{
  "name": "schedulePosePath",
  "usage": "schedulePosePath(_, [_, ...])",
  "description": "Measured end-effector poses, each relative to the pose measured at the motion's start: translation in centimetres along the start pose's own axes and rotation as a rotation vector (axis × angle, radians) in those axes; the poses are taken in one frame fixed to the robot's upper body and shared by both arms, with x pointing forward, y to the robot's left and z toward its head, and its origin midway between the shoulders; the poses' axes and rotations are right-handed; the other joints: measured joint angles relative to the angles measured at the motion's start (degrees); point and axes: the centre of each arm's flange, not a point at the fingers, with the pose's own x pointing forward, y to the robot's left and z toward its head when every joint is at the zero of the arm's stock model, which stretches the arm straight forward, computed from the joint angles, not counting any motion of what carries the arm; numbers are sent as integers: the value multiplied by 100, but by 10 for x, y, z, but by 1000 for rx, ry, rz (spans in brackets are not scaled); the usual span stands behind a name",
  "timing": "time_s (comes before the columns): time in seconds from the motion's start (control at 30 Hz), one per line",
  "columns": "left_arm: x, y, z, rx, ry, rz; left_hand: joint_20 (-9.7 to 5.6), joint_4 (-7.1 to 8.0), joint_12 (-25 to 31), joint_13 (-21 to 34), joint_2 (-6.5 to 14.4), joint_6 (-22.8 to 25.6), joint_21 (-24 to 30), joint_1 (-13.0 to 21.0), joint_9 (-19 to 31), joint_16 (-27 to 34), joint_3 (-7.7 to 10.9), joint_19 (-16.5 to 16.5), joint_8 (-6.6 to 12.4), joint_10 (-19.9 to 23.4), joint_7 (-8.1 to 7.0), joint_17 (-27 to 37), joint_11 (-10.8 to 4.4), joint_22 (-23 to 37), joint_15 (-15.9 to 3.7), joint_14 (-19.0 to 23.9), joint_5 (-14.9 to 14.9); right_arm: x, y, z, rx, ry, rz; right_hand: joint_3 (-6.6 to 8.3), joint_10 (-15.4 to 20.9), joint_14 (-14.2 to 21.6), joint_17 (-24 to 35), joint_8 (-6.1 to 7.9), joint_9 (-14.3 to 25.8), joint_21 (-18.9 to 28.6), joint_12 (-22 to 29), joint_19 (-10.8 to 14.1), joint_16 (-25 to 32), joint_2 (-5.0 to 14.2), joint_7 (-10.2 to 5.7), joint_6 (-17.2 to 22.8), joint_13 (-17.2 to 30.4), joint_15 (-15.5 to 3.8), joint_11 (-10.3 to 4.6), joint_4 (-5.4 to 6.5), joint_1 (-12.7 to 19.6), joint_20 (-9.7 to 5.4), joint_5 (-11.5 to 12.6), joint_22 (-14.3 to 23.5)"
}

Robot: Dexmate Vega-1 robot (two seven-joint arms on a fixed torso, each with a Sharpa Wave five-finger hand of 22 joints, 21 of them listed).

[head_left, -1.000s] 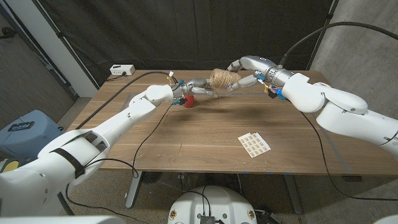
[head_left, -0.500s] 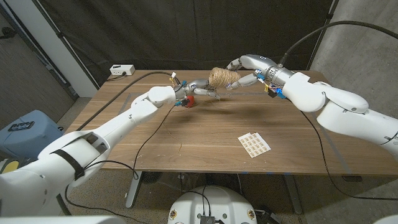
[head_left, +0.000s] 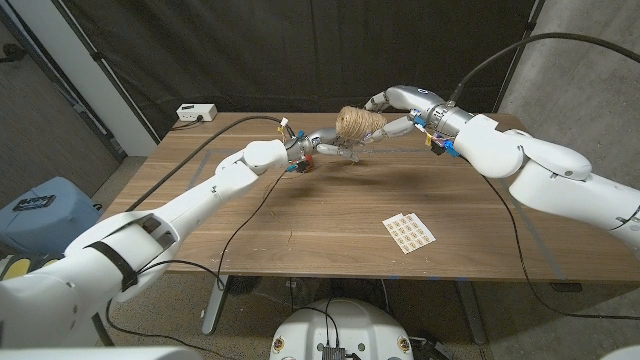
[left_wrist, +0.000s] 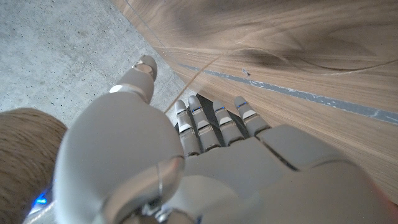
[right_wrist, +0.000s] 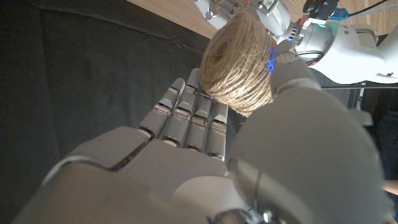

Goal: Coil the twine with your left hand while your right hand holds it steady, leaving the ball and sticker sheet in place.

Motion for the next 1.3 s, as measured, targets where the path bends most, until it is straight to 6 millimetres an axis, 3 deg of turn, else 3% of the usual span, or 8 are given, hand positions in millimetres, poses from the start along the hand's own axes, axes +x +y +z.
schedulePosePath(0.3, [6, -7, 3, 8, -6, 12, 17, -22, 92, 53, 160, 490, 0, 216, -1, 56, -40, 82, 84, 455, -55, 0, -61, 0, -120, 289, -19, 3, -1, -3, 1, -2, 1, -22, 0, 0, 18, -25, -1, 0, 26, 0, 0, 0, 13, 13, 29, 0, -1, 9, 0, 0, -2, 0])
schedulePosePath(0.93, [9, -14, 4, 6, -6, 55, 31, 17, 207, 159, 251, 1511, 0, 369, -1, 250, -300, 296, 289, 1374, -60, 26, -205, -1, -319, 869, -22, 10, -3, -7, -3, -9, -6, -62, 67, 52, 53, -13, -8, 0, 25, 0, 0, 0, 63, 63, -3, 8, 6, 16, 0, 0, -26, 0])
schedulePosePath(1.2, [9, -16, 5, 3, -4, 64, 8, 16, 207, 186, 281, 1664, 0, 398, -1, 295, -347, 335, 305, 1506, -70, 54, -170, -1, -358, 951, -22, 14, -3, -5, -21, -9, -17, -85, 75, 59, 53, -15, -7, 0, 20, 0, 0, 1, 63, 63, -1, 1, -2, -7, -1, 0, -41, 0])
schedulePosePath(1.3, [9, -17, 6, 4, -6, 63, 29, 40, 207, 186, 304, 1694, 0, 421, -1, 328, -371, 356, 305, 1553, -81, 54, -183, -1, -363, 985, -22, 15, -4, -6, -29, -6, -20, -85, 75, 59, 52, -32, -6, 0, 3, 0, 0, 98, 62, 62, 2, 1, -2, -7, -98, 0, -21, 0])
